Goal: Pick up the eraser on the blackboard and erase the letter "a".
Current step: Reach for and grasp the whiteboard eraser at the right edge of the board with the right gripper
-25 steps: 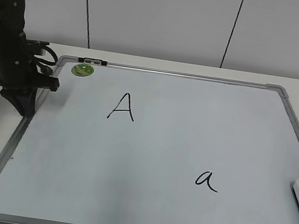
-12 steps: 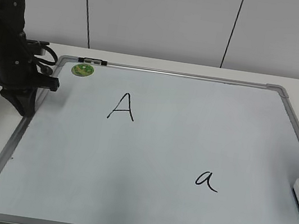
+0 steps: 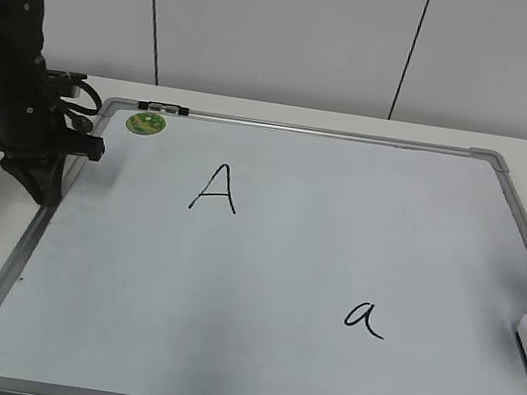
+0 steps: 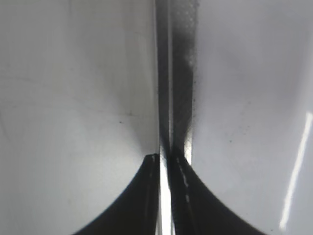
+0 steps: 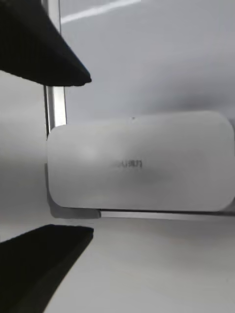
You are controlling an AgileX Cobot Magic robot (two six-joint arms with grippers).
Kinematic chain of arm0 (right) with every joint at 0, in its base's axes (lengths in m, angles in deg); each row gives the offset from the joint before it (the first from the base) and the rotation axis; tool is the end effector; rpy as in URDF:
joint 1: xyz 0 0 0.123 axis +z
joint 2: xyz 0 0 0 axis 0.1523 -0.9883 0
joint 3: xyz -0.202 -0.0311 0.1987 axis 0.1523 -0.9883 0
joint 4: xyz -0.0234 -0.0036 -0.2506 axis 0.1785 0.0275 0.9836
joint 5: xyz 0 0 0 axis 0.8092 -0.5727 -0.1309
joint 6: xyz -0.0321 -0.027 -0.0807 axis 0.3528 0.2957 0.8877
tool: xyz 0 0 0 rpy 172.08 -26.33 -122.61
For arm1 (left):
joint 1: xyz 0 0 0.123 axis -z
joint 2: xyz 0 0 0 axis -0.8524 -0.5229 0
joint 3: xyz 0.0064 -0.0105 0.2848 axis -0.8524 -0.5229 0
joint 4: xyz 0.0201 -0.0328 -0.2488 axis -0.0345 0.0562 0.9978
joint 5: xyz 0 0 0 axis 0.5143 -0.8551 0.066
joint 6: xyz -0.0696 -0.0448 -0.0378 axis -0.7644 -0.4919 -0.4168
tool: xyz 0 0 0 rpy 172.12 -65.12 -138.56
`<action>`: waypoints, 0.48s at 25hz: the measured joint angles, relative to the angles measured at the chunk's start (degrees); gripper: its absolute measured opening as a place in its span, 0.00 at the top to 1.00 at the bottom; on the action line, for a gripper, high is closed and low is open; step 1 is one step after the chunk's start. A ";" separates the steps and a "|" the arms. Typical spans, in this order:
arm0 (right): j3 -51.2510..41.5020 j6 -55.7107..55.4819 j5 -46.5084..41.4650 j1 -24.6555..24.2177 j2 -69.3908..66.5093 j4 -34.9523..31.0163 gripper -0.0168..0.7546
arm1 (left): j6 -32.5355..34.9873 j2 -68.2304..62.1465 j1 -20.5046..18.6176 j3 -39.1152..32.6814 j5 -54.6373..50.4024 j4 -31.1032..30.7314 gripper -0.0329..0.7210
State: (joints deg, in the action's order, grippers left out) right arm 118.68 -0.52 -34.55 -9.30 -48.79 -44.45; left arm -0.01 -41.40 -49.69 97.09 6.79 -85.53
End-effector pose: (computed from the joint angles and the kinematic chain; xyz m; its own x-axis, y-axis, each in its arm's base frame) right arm 0.2510 -0.0049 0.2088 -0.9949 0.0145 -0.0999 0.0173 0.9995 -0.0272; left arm 0.4203 -0.0705 0.1292 -0.9998 -0.0189 -0.0066 -0.0185 0.9980 -0.0612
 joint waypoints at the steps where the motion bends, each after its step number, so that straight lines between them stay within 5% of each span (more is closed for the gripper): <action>1: 0.33 0.00 0.10 -0.80 -0.73 -0.15 0.12 | 0.00 0.00 0.00 0.00 0.00 0.04 0.91; 12: 3.11 2.47 0.81 -2.28 -9.15 -1.34 0.12 | 0.00 0.00 0.00 0.00 0.00 0.13 0.90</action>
State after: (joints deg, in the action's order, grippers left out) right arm 121.79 1.96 -33.74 -11.58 -57.94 -45.79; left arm -0.01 -41.40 -49.69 97.09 6.79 -85.39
